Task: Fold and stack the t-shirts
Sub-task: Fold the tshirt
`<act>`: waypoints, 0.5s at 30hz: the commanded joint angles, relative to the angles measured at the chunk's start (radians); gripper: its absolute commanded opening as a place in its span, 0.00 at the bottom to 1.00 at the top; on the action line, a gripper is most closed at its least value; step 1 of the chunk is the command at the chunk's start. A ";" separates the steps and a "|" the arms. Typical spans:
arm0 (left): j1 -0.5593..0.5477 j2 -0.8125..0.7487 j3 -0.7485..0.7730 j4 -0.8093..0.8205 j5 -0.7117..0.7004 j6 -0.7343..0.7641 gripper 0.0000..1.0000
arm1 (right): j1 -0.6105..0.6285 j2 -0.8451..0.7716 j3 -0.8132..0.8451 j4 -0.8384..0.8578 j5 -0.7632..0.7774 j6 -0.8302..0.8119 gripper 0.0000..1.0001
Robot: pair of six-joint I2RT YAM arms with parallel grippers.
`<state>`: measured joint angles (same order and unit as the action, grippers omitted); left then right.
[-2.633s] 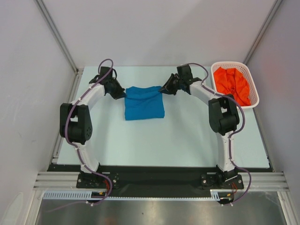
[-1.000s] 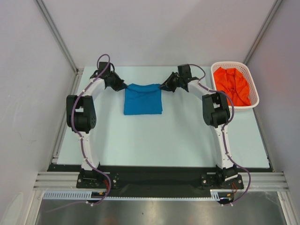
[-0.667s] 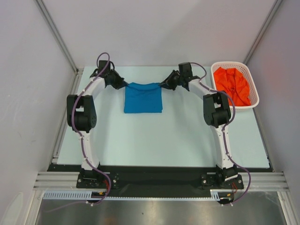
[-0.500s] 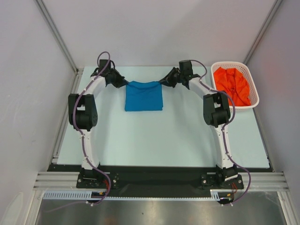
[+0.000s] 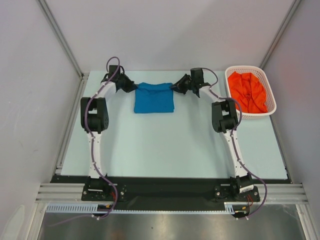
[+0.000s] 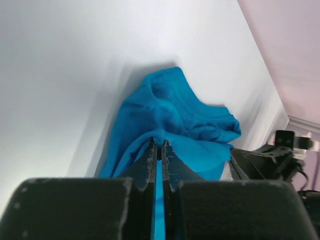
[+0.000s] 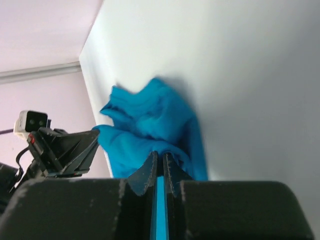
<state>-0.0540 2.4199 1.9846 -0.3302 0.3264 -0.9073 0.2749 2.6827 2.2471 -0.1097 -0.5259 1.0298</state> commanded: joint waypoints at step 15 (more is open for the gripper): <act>0.023 -0.139 0.119 0.028 -0.069 0.125 0.87 | -0.052 -0.053 0.141 -0.030 0.023 -0.102 0.63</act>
<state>-0.0330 2.4622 2.1521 -0.2981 0.2790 -0.8650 0.2546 2.7586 2.3512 -0.0784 -0.5255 1.0306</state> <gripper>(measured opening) 0.868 0.617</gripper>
